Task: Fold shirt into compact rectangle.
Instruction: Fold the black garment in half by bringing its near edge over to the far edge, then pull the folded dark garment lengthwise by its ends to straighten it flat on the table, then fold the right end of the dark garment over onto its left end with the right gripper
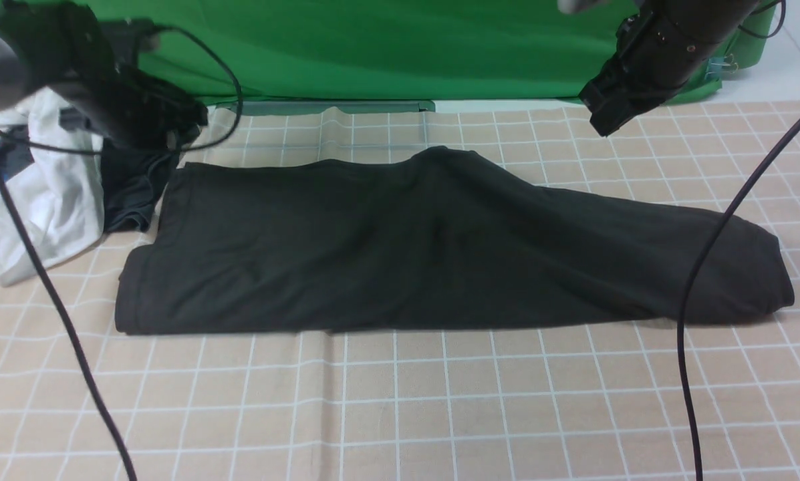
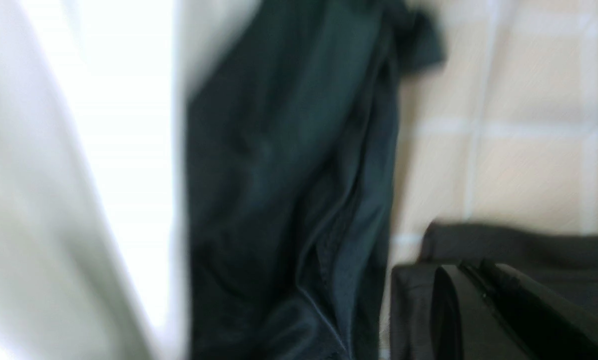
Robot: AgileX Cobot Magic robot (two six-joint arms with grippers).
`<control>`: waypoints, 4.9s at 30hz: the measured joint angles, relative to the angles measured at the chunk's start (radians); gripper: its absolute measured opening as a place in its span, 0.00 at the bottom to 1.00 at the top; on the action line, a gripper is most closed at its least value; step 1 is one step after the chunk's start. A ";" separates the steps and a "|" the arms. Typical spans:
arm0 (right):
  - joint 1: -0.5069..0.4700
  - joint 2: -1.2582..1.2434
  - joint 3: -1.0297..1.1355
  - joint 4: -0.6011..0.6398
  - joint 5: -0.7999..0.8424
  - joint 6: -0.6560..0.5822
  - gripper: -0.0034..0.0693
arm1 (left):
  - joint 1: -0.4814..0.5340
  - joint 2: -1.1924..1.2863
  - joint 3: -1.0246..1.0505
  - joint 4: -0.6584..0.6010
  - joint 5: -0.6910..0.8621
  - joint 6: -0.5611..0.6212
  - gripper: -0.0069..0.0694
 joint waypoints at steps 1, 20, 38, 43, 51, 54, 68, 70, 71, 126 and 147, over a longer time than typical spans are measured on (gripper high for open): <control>0.000 0.000 0.000 0.000 0.000 0.000 0.10 | 0.001 -0.022 -0.005 0.020 -0.011 0.000 0.11; 0.000 0.000 0.000 0.000 -0.014 0.001 0.10 | 0.001 0.111 -0.006 -0.031 0.017 0.064 0.62; -0.046 0.000 0.000 -0.190 0.013 0.180 0.11 | 0.001 -0.043 -0.006 0.031 0.048 0.065 0.14; -0.136 -0.002 0.032 -0.212 0.014 0.243 0.30 | 0.001 -0.038 -0.006 0.077 0.038 0.059 0.14; -0.233 0.029 0.137 -0.197 0.023 0.270 0.68 | 0.001 0.011 -0.006 0.077 -0.039 0.057 0.21; -0.236 0.069 0.139 -0.190 0.021 0.272 0.72 | 0.001 0.013 -0.006 0.081 -0.045 0.054 0.34; -0.236 0.188 0.138 -0.173 0.018 0.214 0.20 | -0.031 -0.143 0.134 -0.181 0.217 0.152 0.13; -0.236 0.188 0.133 -0.174 0.019 0.209 0.20 | -0.059 -0.151 0.208 -0.207 0.215 0.169 0.11; -0.236 0.188 0.127 -0.177 0.019 0.208 0.20 | -0.076 -0.154 0.249 -0.211 0.212 0.171 0.11; -0.343 0.239 0.088 -0.036 0.012 0.227 0.19 | -0.198 -0.827 0.748 -0.260 0.158 0.186 0.11; -0.322 -0.107 0.088 -0.071 0.026 0.314 0.18 | -0.198 -0.983 0.750 -0.245 0.179 0.146 0.11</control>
